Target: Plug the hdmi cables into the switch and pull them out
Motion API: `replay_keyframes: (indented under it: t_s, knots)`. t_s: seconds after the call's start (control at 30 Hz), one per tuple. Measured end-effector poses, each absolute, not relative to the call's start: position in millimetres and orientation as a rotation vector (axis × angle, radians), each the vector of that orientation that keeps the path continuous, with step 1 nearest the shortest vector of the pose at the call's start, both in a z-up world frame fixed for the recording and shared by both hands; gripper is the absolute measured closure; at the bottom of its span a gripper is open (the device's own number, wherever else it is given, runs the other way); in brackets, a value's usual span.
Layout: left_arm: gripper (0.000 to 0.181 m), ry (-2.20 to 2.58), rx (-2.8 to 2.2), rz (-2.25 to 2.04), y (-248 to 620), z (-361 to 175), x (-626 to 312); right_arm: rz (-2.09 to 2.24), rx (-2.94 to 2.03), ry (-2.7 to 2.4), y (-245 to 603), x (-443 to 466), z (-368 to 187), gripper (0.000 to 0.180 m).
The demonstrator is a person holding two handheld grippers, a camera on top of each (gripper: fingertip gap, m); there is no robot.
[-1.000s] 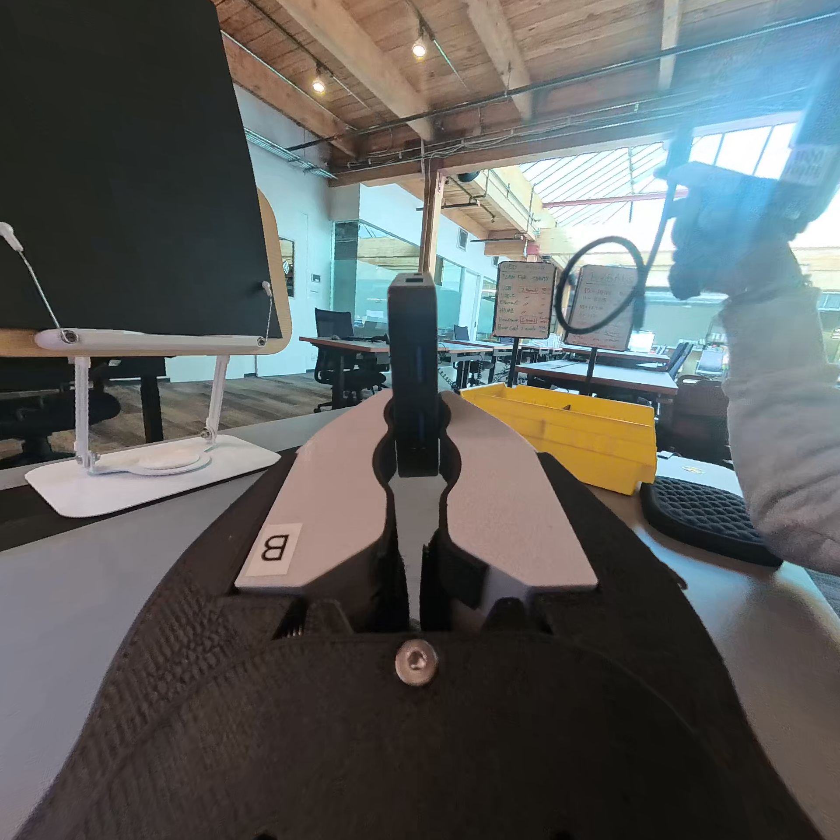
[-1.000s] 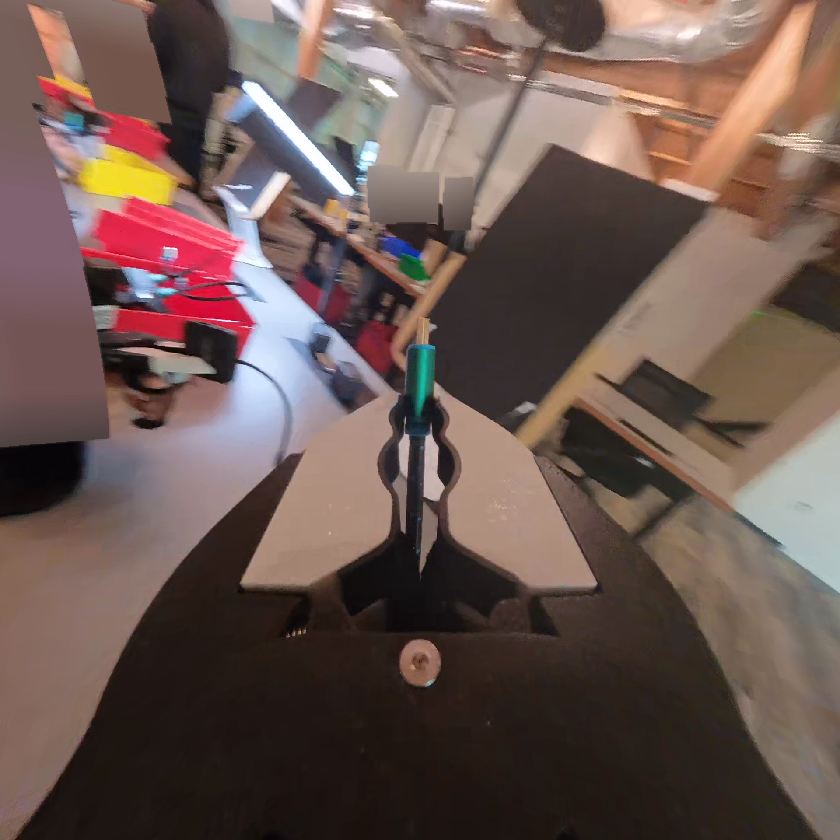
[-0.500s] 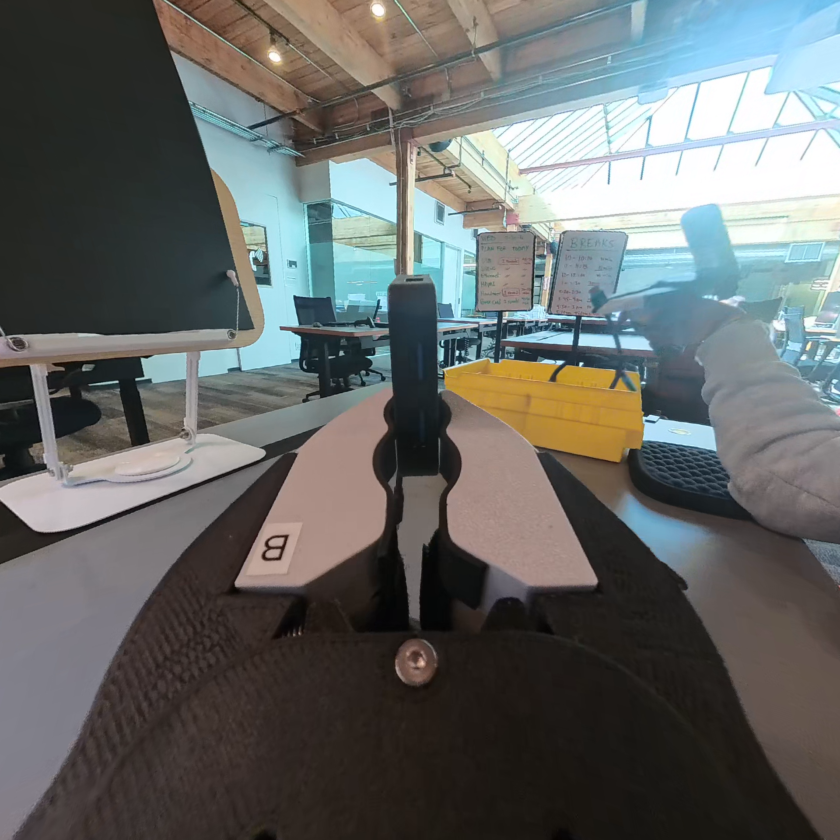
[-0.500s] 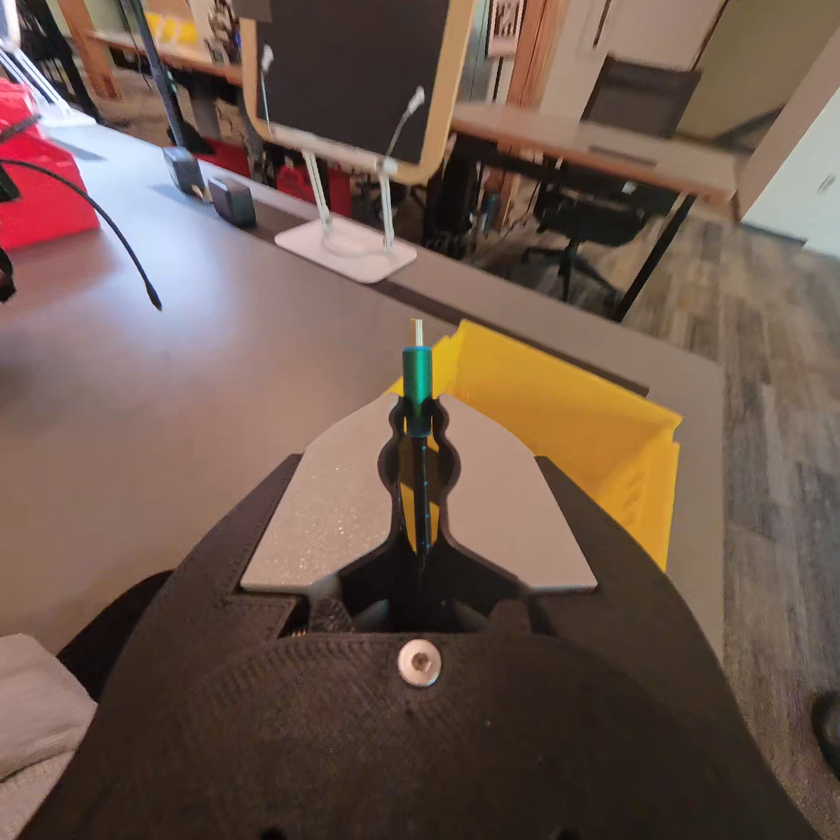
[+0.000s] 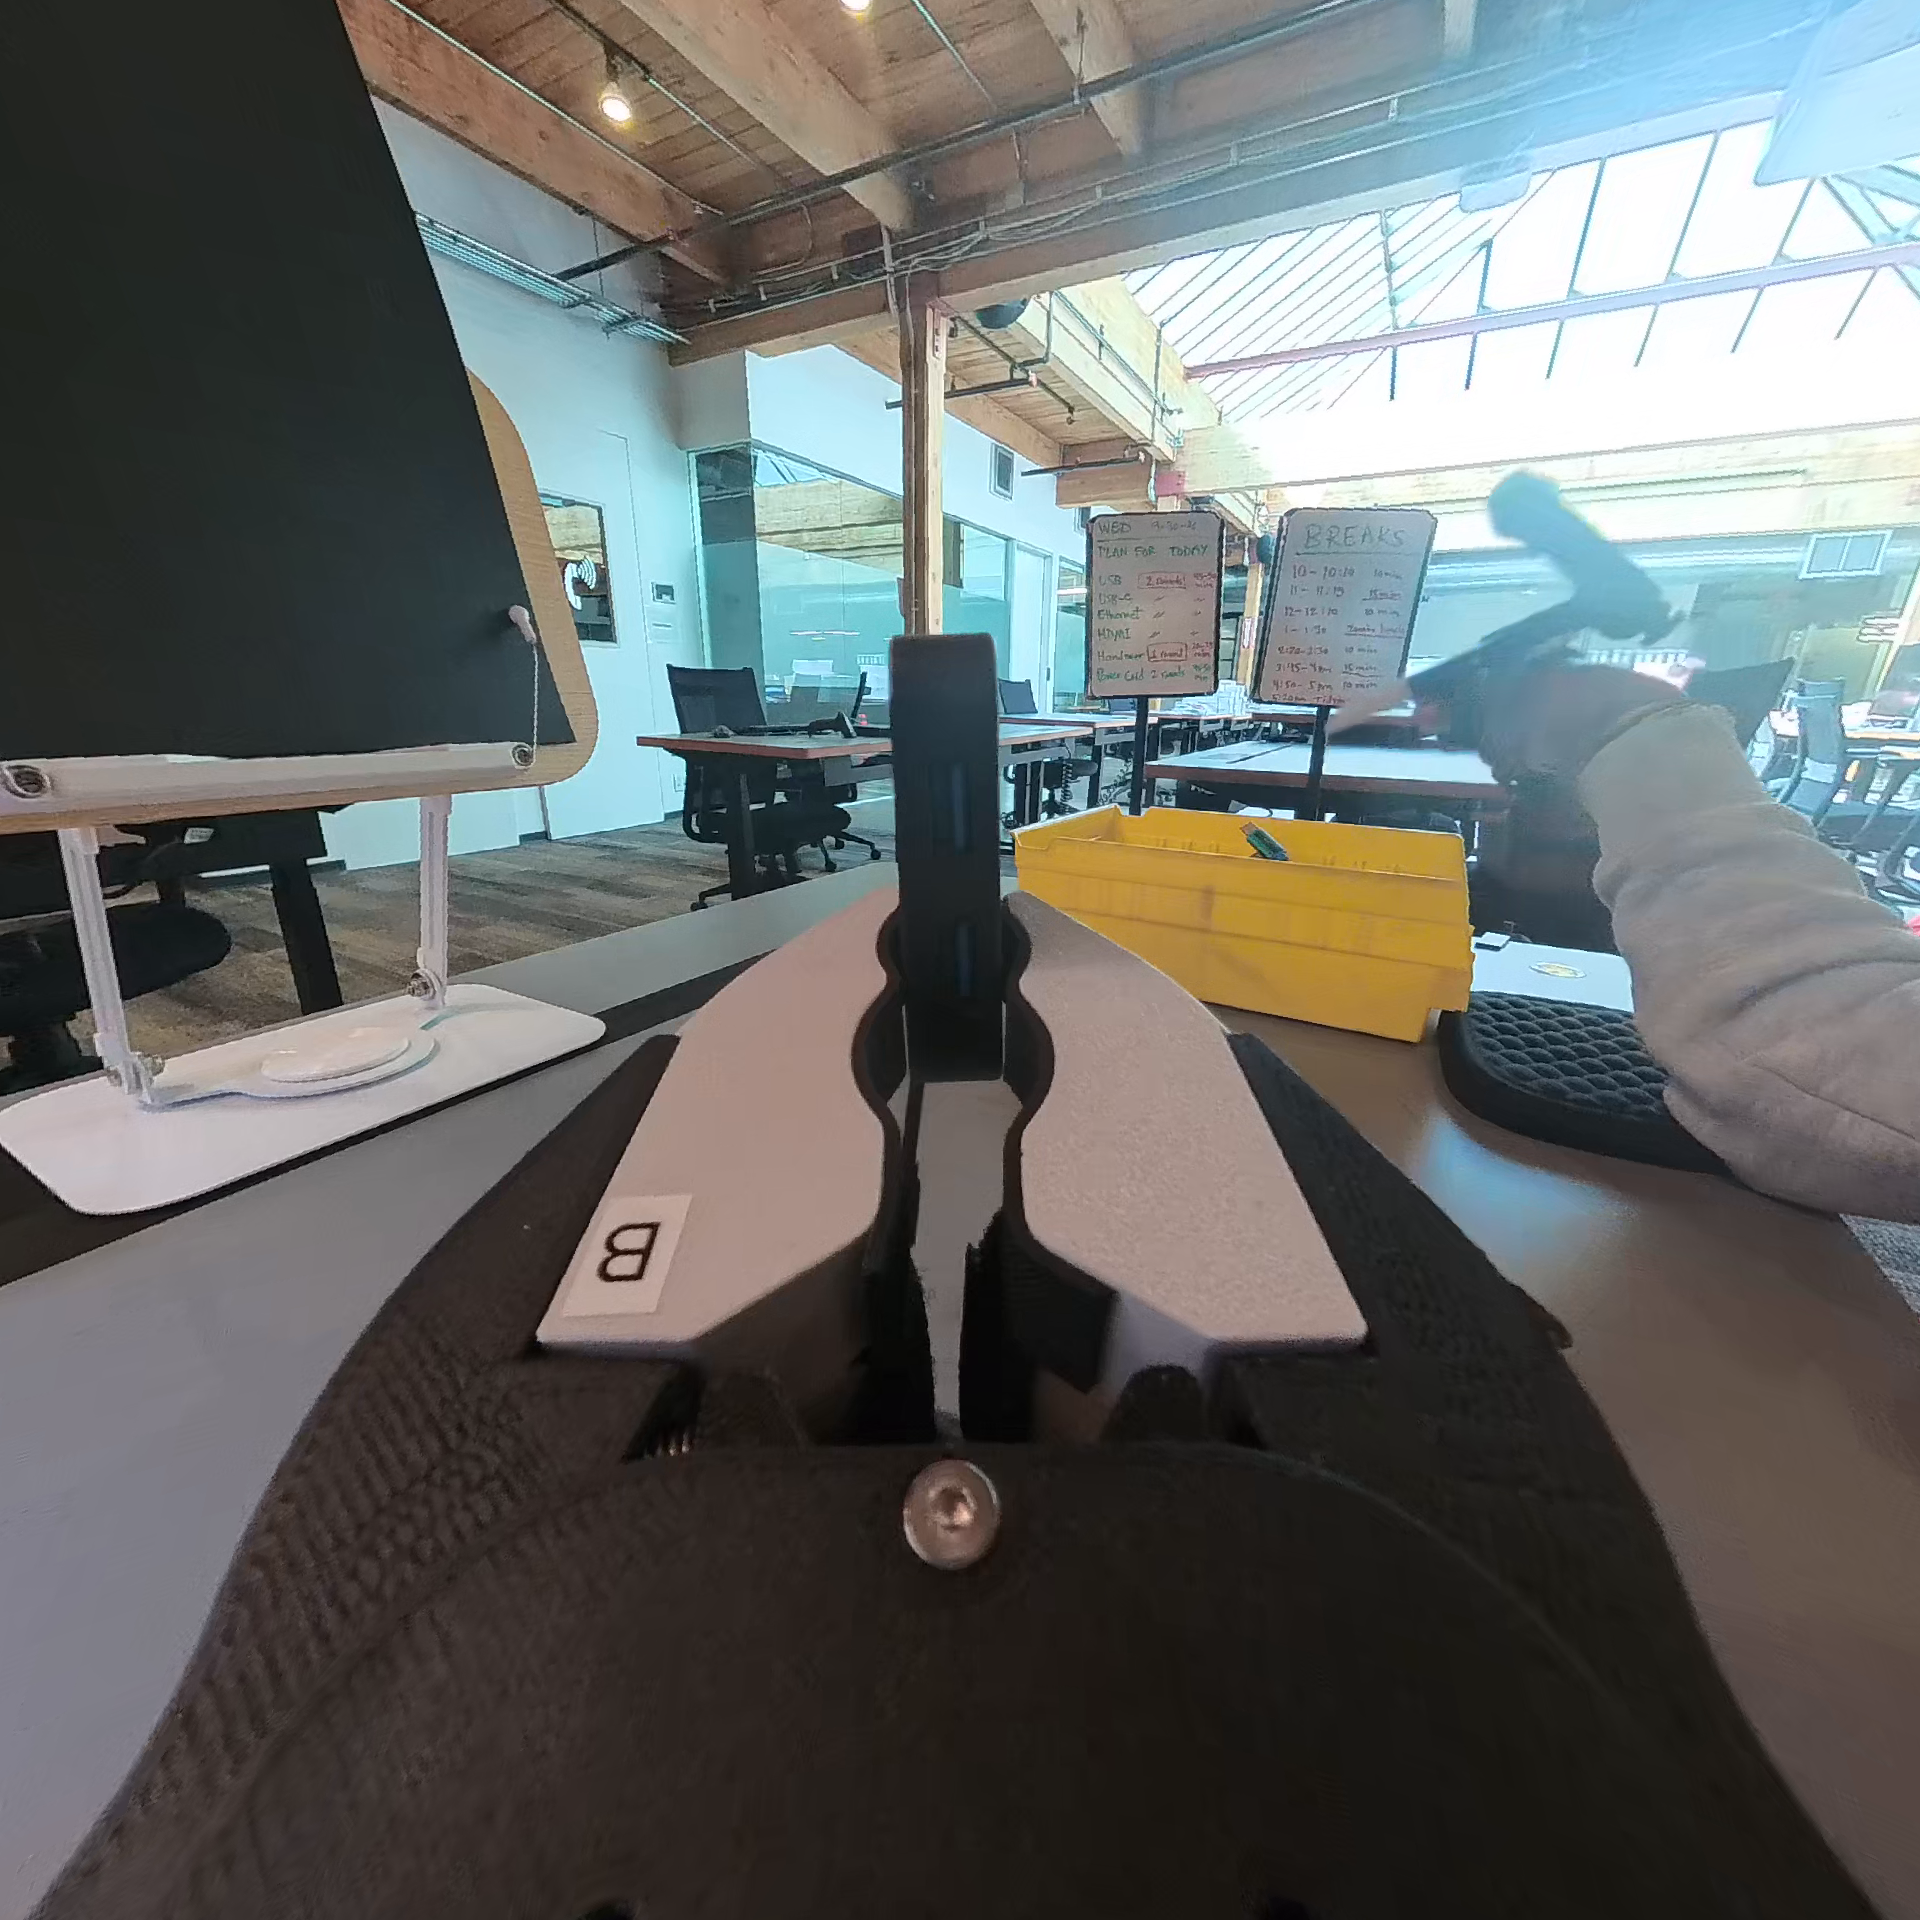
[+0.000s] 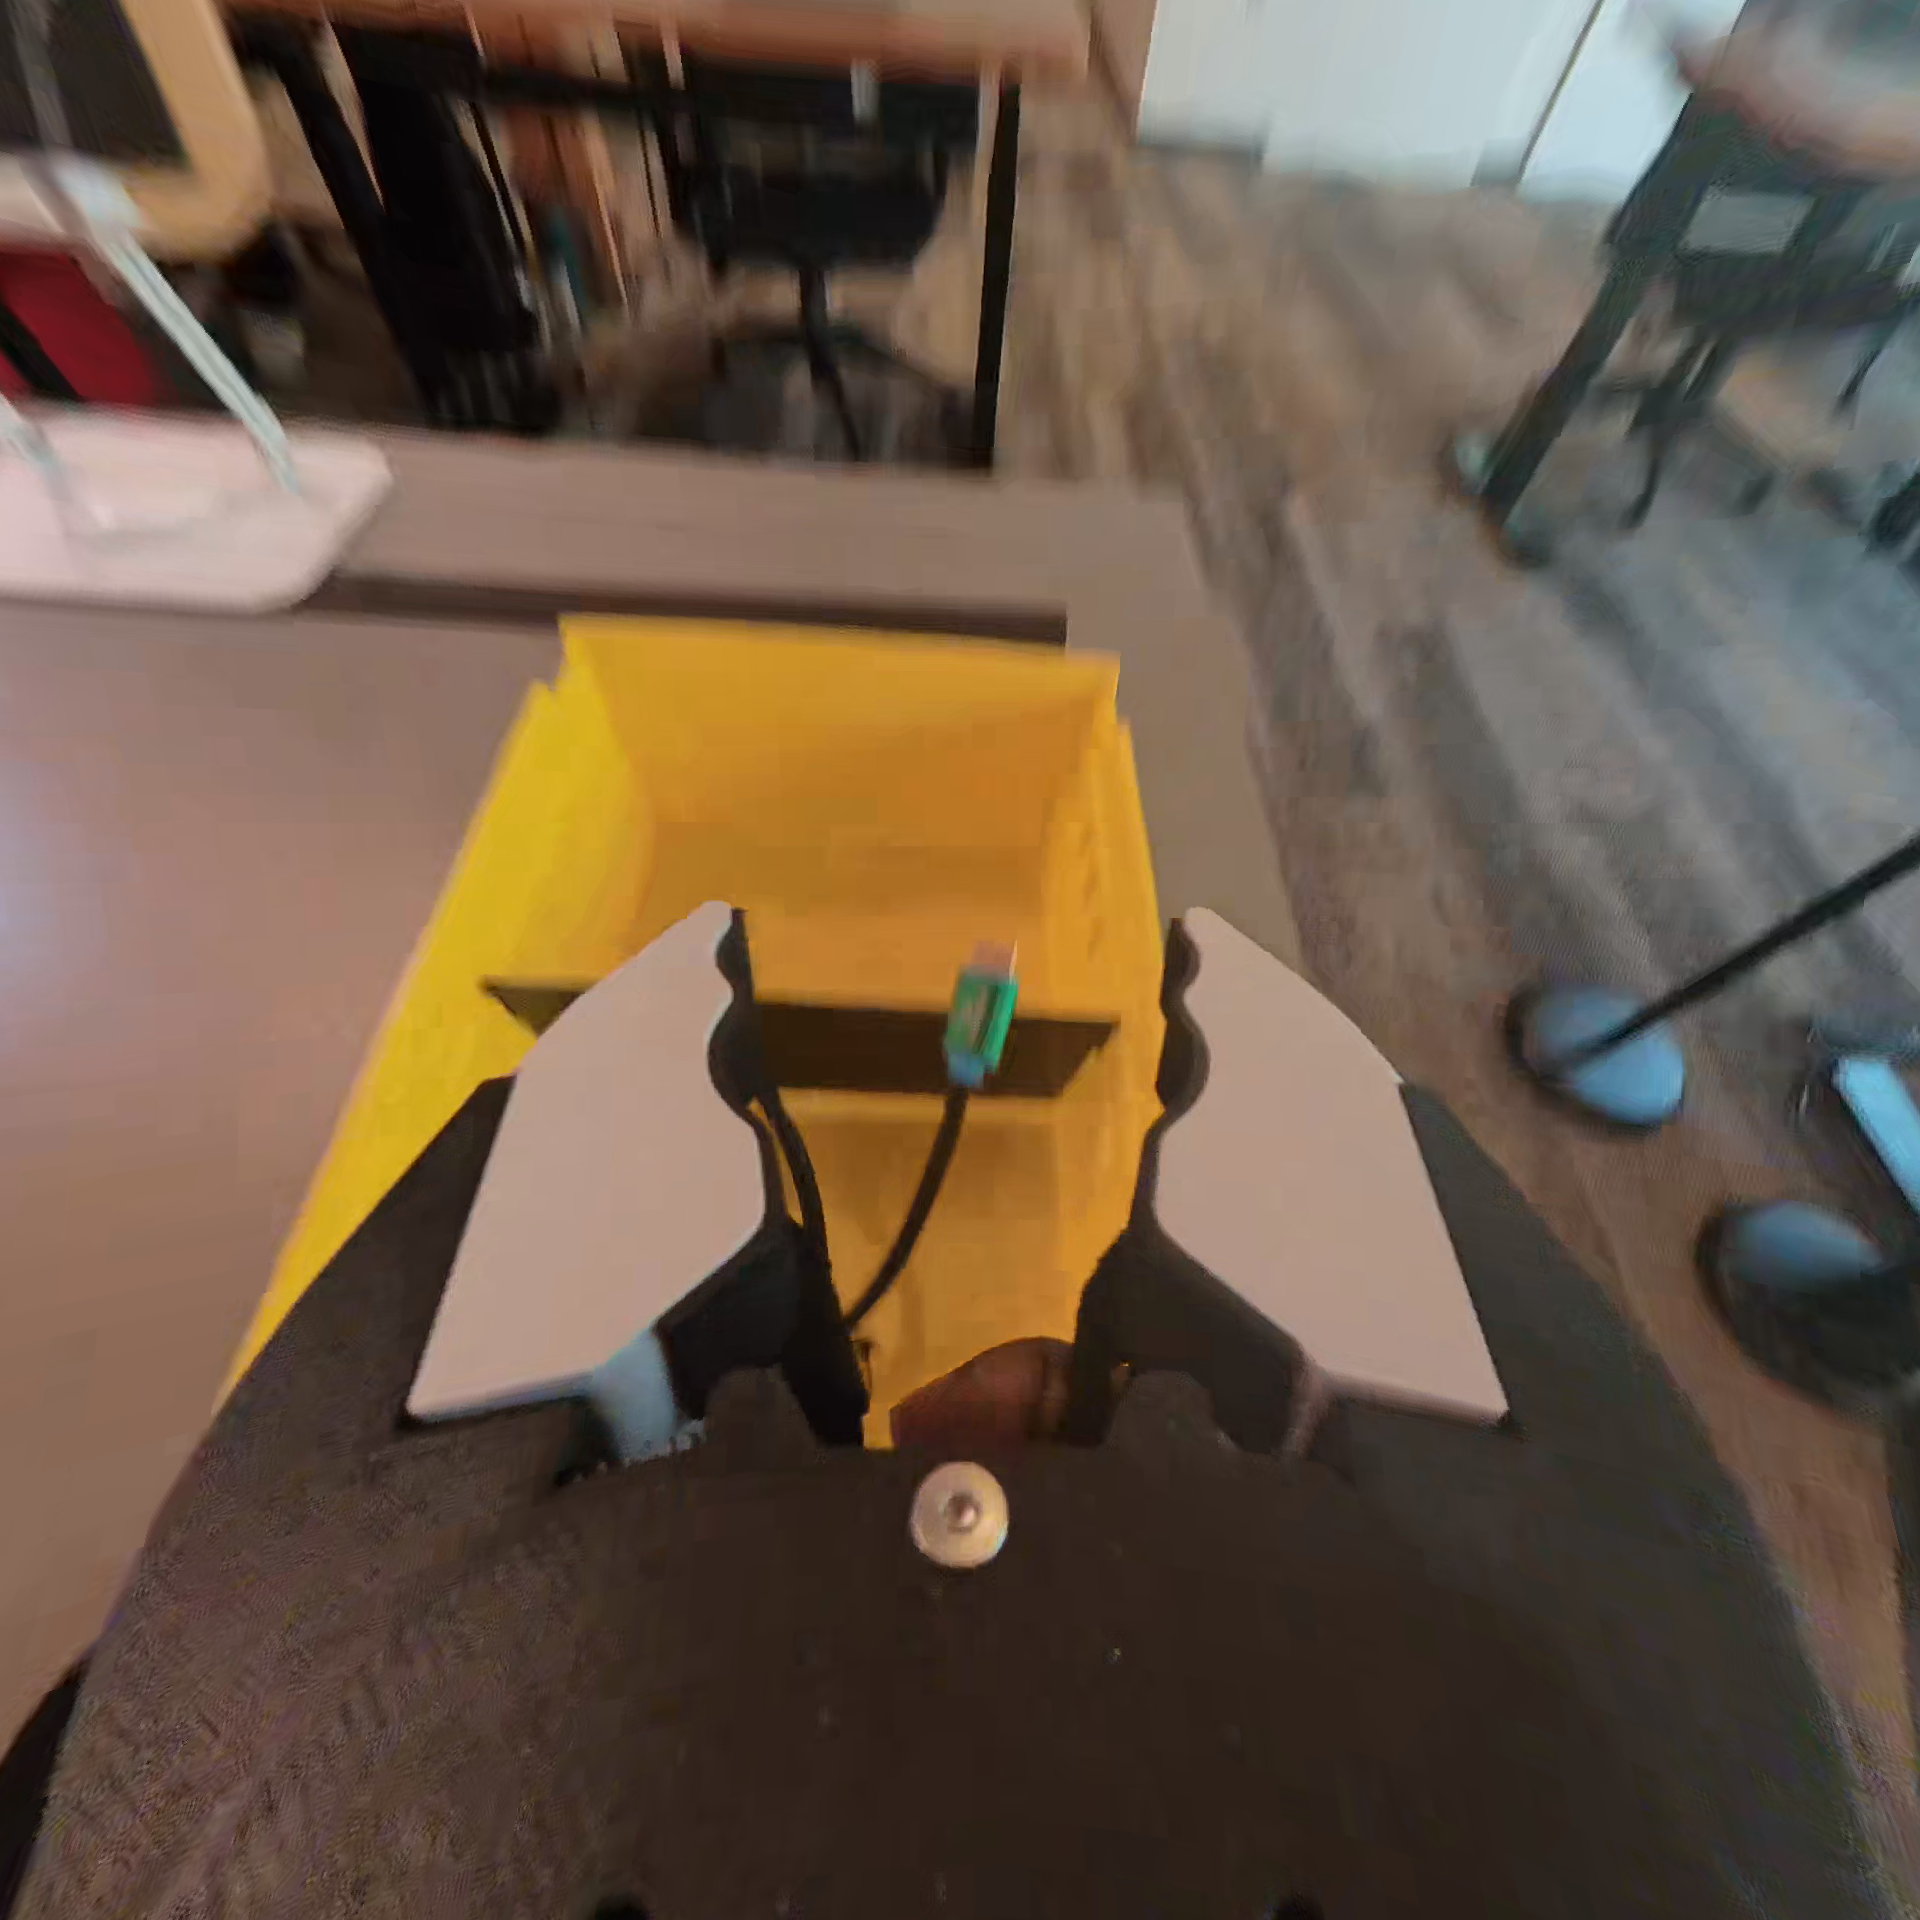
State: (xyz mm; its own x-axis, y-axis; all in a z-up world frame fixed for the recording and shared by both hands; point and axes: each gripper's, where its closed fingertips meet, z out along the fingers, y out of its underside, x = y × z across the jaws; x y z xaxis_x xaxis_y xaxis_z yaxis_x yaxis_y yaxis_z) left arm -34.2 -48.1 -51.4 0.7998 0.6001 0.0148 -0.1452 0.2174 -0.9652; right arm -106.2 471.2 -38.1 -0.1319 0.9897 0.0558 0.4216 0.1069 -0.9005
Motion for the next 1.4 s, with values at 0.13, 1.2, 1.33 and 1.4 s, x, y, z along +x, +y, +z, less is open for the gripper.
replay_keyframes:
  t_s: [0.13, 1.2, 1.33, 1.4]
  knots:
    - [0.168, -0.419, -1.264, 0.525, -44.8, -52.4, -32.9, 1.242, -0.980, -1.433, 422.7, -88.3, 59.7, 0.100]
    - [0.149, -0.097, -1.244, 0.517, -17.6, -37.9, 11.5, 1.358, 0.652, -2.395, -7.5, 12.0, -16.6, 0.165]
    - [0.120, -0.191, -1.165, 0.641, -33.5, -31.7, -7.2, 1.296, 0.332, -2.048, 45.3, -29.9, 47.9, 0.165]
    - [0.102, -0.285, -1.144, 0.657, -41.8, -32.6, -20.7, 1.246, 0.098, -1.824, 97.0, -56.8, 86.9, 0.165]
